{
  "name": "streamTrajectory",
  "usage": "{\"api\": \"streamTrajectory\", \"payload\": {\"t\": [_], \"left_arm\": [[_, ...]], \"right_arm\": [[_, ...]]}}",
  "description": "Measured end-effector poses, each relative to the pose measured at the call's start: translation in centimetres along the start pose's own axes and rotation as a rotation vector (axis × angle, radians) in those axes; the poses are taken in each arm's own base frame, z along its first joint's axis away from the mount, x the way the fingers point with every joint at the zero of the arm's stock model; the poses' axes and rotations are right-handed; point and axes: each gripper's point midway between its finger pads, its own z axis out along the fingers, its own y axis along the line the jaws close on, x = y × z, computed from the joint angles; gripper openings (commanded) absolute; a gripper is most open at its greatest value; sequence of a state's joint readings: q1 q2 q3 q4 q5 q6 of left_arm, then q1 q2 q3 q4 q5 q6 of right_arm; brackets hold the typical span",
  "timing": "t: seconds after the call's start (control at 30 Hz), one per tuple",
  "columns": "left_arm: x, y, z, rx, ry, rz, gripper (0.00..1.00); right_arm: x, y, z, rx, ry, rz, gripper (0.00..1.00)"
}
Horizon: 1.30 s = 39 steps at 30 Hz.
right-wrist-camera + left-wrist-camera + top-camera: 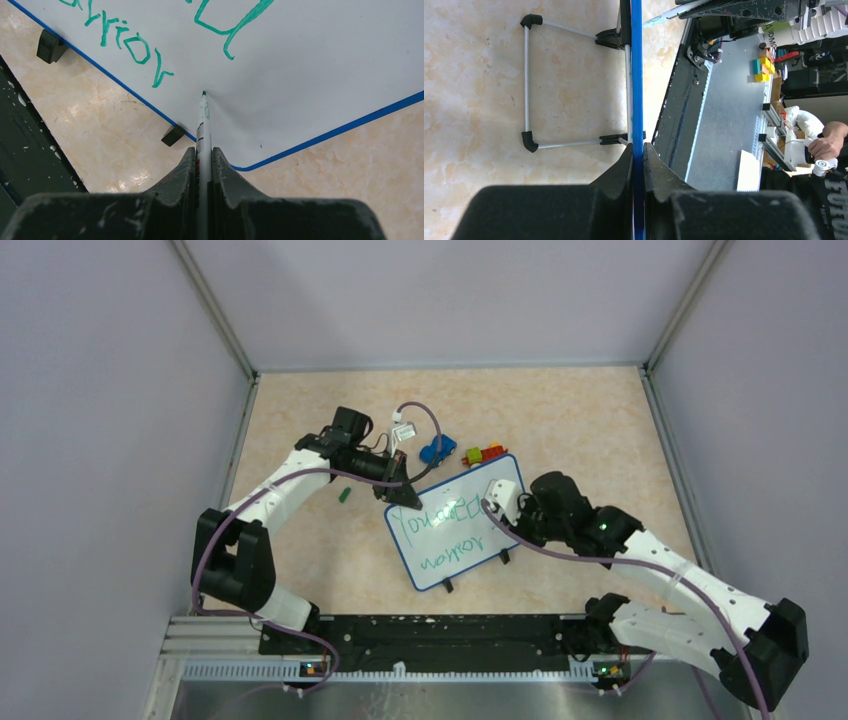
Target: Write a sentence on the whiteboard
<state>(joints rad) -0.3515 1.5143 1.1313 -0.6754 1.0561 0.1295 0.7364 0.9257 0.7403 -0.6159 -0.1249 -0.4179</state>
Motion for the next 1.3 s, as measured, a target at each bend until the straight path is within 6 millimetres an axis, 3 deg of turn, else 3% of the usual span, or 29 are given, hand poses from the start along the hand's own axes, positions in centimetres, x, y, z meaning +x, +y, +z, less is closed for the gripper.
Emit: {"api": "streamTrajectory", "payload": {"t": [0.67,1.3], "left_arm": [[0.0,0.0,0.0,0.0,0.0,-0.001,0.0],[0.0,0.0,0.0,0.0,0.0,-0.001,0.0]], "right_arm": [[2.5,0.8,0.9,-0.048,0.097,-0.032,0.0],[1.9,0.1,0.7,-0.01,0.071,0.004,0.0]]}}
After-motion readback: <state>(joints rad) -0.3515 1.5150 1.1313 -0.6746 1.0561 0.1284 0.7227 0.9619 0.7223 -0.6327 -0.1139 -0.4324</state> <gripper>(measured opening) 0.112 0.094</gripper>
